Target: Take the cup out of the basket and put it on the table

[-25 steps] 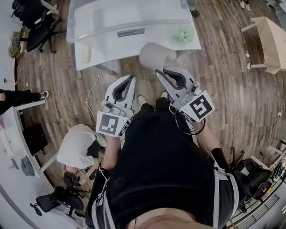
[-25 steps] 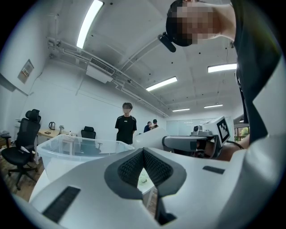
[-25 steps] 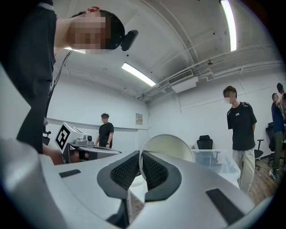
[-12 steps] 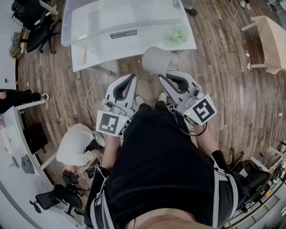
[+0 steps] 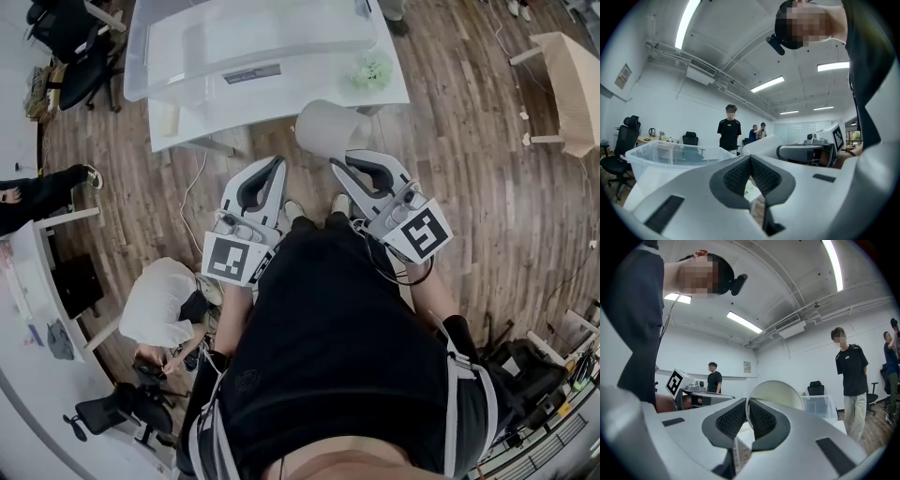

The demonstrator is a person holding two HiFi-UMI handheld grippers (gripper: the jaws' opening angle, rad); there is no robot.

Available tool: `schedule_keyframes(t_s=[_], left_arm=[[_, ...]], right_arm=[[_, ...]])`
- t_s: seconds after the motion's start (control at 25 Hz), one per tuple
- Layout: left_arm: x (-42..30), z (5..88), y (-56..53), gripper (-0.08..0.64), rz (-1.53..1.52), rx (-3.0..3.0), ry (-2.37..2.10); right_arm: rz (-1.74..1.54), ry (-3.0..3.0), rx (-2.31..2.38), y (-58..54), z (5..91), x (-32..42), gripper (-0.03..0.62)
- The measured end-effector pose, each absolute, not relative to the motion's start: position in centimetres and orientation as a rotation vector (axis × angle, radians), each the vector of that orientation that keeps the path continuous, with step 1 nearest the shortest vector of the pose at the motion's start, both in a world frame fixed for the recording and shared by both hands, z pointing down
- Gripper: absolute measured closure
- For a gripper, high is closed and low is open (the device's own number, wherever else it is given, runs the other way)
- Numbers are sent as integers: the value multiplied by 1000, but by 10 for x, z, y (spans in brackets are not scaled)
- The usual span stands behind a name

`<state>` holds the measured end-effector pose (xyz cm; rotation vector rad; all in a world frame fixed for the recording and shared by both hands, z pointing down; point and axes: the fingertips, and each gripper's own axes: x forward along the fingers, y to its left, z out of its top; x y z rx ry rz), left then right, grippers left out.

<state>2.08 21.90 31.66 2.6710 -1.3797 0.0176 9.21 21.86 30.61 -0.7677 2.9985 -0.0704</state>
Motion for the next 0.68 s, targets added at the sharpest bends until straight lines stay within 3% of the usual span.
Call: schedule_keyframes(t_s=[0.68], left_arm=[[33, 322, 217, 541, 28, 2669, -1363]], right_arm=[[-86, 2998, -773, 217, 310, 102, 557]])
